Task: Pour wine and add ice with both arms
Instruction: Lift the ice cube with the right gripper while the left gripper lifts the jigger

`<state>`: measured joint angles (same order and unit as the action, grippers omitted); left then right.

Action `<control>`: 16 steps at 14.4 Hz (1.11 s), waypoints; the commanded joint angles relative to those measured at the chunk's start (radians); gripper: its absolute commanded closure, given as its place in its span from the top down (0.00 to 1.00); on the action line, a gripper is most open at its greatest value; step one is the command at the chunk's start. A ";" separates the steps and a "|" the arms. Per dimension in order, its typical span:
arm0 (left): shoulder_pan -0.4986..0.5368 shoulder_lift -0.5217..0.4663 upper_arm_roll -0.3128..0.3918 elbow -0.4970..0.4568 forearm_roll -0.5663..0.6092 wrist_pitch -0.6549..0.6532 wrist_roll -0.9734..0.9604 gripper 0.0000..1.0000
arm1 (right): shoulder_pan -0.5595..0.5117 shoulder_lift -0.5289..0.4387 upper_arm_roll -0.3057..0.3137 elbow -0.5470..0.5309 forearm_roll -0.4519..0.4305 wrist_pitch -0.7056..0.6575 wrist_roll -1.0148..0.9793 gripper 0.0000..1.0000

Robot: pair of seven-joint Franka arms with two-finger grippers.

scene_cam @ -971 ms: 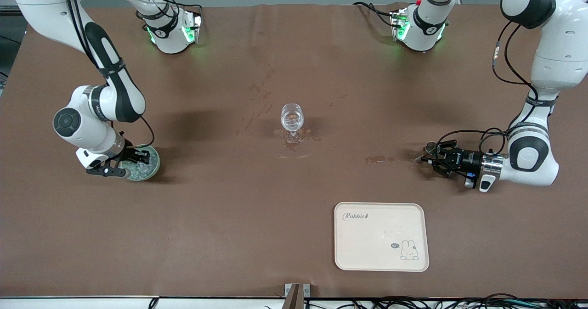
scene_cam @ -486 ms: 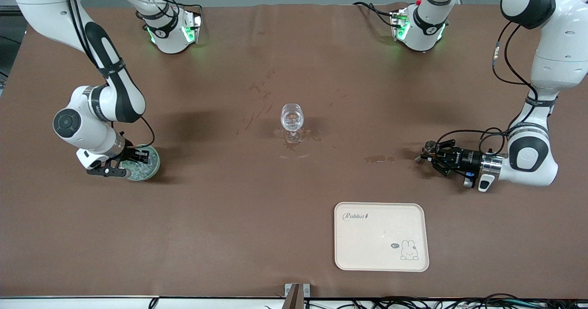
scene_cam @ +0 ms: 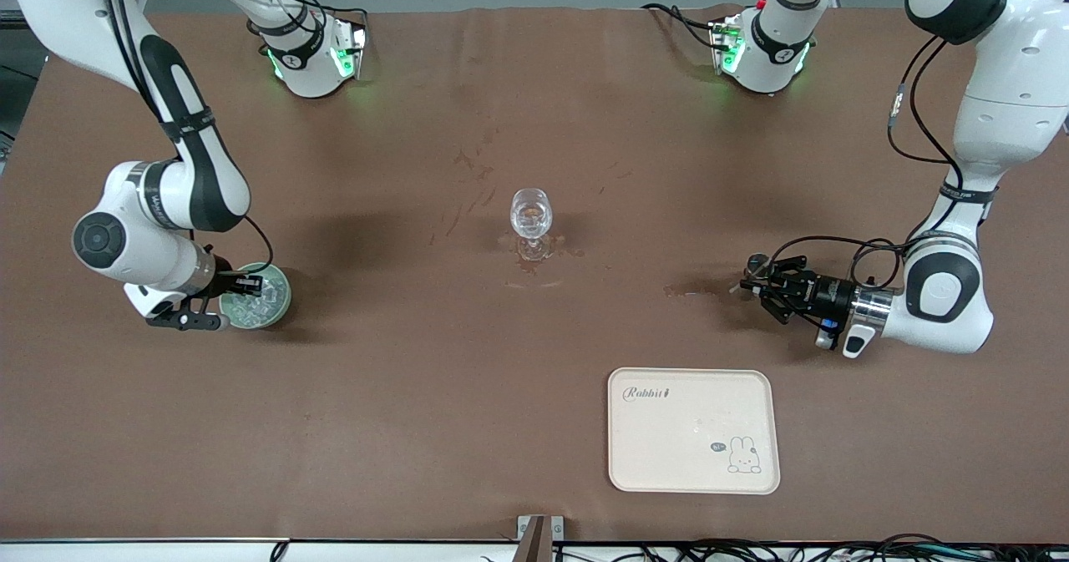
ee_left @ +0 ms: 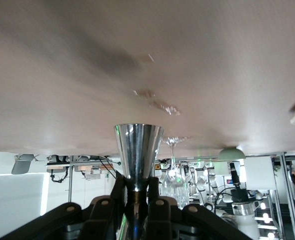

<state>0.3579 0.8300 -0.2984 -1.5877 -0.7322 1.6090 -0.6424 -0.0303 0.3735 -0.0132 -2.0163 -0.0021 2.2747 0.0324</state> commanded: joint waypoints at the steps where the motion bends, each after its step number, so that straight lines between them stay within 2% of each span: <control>1: -0.029 -0.096 -0.030 -0.047 -0.015 0.000 -0.034 0.01 | 0.000 -0.039 0.003 0.074 0.016 -0.122 0.012 0.01; 5: -0.121 -0.268 -0.091 -0.170 -0.032 0.135 -0.196 0.00 | -0.008 -0.137 -0.005 0.216 0.016 -0.291 0.011 0.01; 9: -0.166 -0.379 -0.129 -0.267 -0.035 0.160 -0.276 0.00 | -0.031 -0.226 -0.008 0.416 0.010 -0.513 -0.005 0.01; 12: -0.168 -0.431 -0.232 -0.293 -0.033 0.221 -0.446 0.00 | -0.028 -0.261 -0.019 0.578 0.001 -0.709 -0.009 0.01; 14: -0.169 -0.446 -0.283 -0.293 -0.033 0.253 -0.546 0.00 | -0.026 -0.292 -0.019 0.623 0.001 -0.794 -0.022 0.01; 16: -0.171 -0.447 -0.340 -0.287 -0.016 0.307 -0.649 0.00 | -0.026 -0.343 -0.019 0.610 0.004 -0.822 -0.022 0.01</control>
<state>0.1779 0.4158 -0.5974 -1.8452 -0.7385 1.8675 -1.2154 -0.0534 0.0645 -0.0341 -1.3968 -0.0018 1.4826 0.0256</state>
